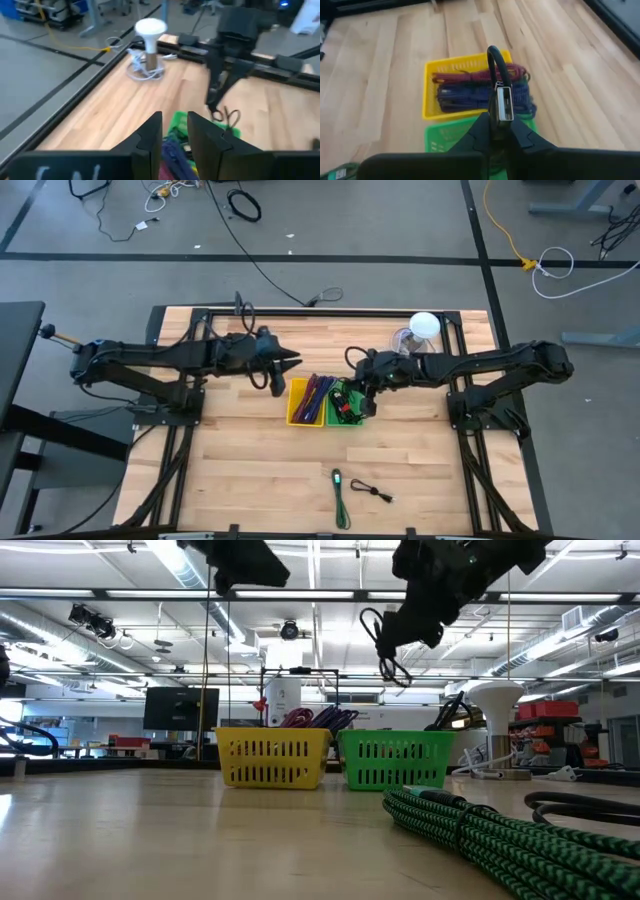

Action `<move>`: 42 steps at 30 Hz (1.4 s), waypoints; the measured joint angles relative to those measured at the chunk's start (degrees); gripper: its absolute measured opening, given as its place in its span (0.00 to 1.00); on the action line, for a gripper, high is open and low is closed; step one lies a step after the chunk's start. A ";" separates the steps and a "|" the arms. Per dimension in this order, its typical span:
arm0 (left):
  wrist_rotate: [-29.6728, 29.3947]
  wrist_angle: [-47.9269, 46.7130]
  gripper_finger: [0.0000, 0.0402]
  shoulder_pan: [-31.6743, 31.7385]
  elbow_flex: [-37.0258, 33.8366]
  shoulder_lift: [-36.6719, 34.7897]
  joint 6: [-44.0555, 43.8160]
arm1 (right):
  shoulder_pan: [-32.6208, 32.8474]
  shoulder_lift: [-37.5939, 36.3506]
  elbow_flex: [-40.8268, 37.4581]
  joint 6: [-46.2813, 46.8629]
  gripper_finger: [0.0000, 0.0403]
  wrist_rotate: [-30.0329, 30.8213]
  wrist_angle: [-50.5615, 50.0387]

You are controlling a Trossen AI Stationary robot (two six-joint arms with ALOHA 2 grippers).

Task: Pick & Place USB Port
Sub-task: Put the black charger cable into the green basket

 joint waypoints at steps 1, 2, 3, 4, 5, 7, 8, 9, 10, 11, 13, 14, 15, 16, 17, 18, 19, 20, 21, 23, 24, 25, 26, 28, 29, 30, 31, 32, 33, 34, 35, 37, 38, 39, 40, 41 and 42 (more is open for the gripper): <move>-0.45 -0.84 0.24 0.13 0.04 0.00 -0.02 | 0.46 0.01 -0.56 1.19 0.04 0.67 0.64; -0.80 -2.27 0.24 0.29 0.03 -0.04 0.00 | 0.89 0.00 -1.50 2.54 0.04 0.75 2.15; -1.13 -3.52 0.24 0.29 -0.04 -0.12 0.01 | 1.21 -0.01 -2.72 3.76 0.04 0.43 3.82; -1.17 -3.83 0.24 0.29 -0.04 -0.07 0.00 | 1.47 0.02 -4.01 5.05 0.04 0.09 5.55; -1.23 -4.00 0.24 0.29 -0.04 -0.05 0.00 | 1.69 0.02 -5.34 6.34 0.04 -0.44 7.13; -1.26 -4.99 0.24 0.29 -0.04 -0.01 0.00 | 1.87 0.02 -7.89 8.57 0.04 -0.40 10.35; -1.26 -5.16 0.24 0.29 -0.04 0.04 -0.02 | 1.91 0.02 -9.06 9.68 0.04 -0.15 11.96; -1.26 -5.26 0.24 0.24 -0.04 0.04 -0.02 | 1.91 0.02 -10.13 10.72 0.04 0.13 13.59; -1.26 -5.24 0.24 0.21 -0.04 0.04 0.01 | 1.91 0.02 -11.13 11.68 0.04 0.19 15.40; -1.26 -5.27 0.24 0.21 -0.04 0.04 0.02 | 1.91 0.02 -11.98 12.30 0.04 0.19 17.21; -1.26 -5.60 0.24 0.23 -0.04 0.04 0.02 | 1.91 0.02 -13.69 13.52 0.04 0.23 20.98; -1.26 -5.83 0.24 0.23 -0.03 0.04 0.02 | 1.93 0.02 -14.72 13.82 0.04 0.22 22.92; -1.26 -6.12 0.24 0.23 -0.04 0.04 0.02 | 1.91 0.02 -15.82 14.47 0.04 0.23 24.64; -1.26 -6.42 0.24 0.23 -0.04 0.04 0.02 | 1.91 0.02 -16.77 14.99 0.04 0.21 26.01; -1.26 -6.68 0.24 0.23 -0.04 0.04 0.02 | 1.91 0.02 -17.58 15.54 0.04 0.23 27.10; -1.26 -6.98 0.24 0.23 -0.04 0.04 0.04 | 1.93 0.02 -18.35 16.23 0.04 0.23 28.17; -1.26 -7.40 0.24 0.23 -0.04 0.04 0.03 | 1.96 0.02 -19.19 16.80 0.04 0.23 29.22; -1.26 -7.63 0.24 0.23 -0.04 0.04 0.02 | 2.11 0.02 -20.04 17.35 0.04 0.29 29.82; -1.26 -7.73 0.24 0.23 -0.03 0.04 0.04 | 2.21 0.02 -20.73 17.74 0.04 0.71 29.99; -1.26 -7.72 0.24 0.23 -0.04 0.04 0.04 | 2.38 0.06 -21.43 18.18 0.04 1.68 30.14; -1.26 -7.74 0.24 0.23 -0.02 0.04 0.04 | 2.39 0.05 -21.66 18.42 0.04 1.71 30.34; -1.26 -7.73 0.24 0.23 -0.04 0.04 0.06 | 2.39 0.04 -21.92 18.81 0.04 1.77 30.39; -1.26 -7.72 0.24 0.23 -0.04 0.04 0.05 | 2.44 0.06 -22.21 19.31 0.04 2.10 30.36; -1.26 -7.72 0.24 0.23 -0.04 0.04 0.06 | 2.49 0.06 -22.64 19.58 0.04 2.46 30.34; -1.26 -7.72 0.24 0.23 -0.04 0.04 0.06 | 2.48 0.06 -22.82 19.61 0.04 2.55 30.56; -1.26 -7.70 0.24 0.23 -0.03 0.04 0.06 | 2.48 0.04 -23.02 19.65 0.04 2.55 30.85; -1.26 -7.70 0.24 0.23 -0.02 0.04 0.07 | 2.48 0.05 -23.20 19.69 0.04 2.53 30.94; -1.26 -7.70 0.24 0.23 -0.02 0.04 0.09 | 2.48 0.06 -23.36 19.69 0.04 2.49 31.19; -1.26 -7.70 0.24 0.23 -0.04 0.04 0.09 | 2.48 0.06 -23.54 19.67 0.04 2.48 31.41; -1.26 -7.68 0.24 0.23 -0.03 0.04 0.09 | 2.48 0.06 -23.74 19.67 0.06 2.44 31.79; -1.26 -7.68 0.24 0.23 -0.04 0.04 0.09 | 2.48 0.06 -23.85 19.63 0.08 2.29 31.92; -1.26 -7.68 0.24 0.23 -0.03 0.04 0.09 | 2.48 0.05 -23.90 19.54 0.15 2.09 31.98; -1.26 -7.68 0.24 0.23 -0.02 0.04 0.09 | 2.47 0.06 -23.90 19.47 0.20 2.07 32.00; -1.26 -7.67 0.24 0.23 -0.03 0.04 0.09 | 2.41 0.06 -23.90 19.45 0.24 2.06 31.97; -1.26 -7.65 0.24 0.23 -0.03 0.06 0.09 | 2.41 0.06 -23.90 19.34 0.27 2.09 31.97; -1.26 -7.63 0.24 0.23 -0.02 0.06 0.05 | 2.39 0.04 -23.90 19.05 0.31 2.23 32.00; -1.26 -7.63 0.24 0.23 -0.02 0.08 0.02 | 2.38 0.06 -23.90 18.93 0.34 2.72 31.98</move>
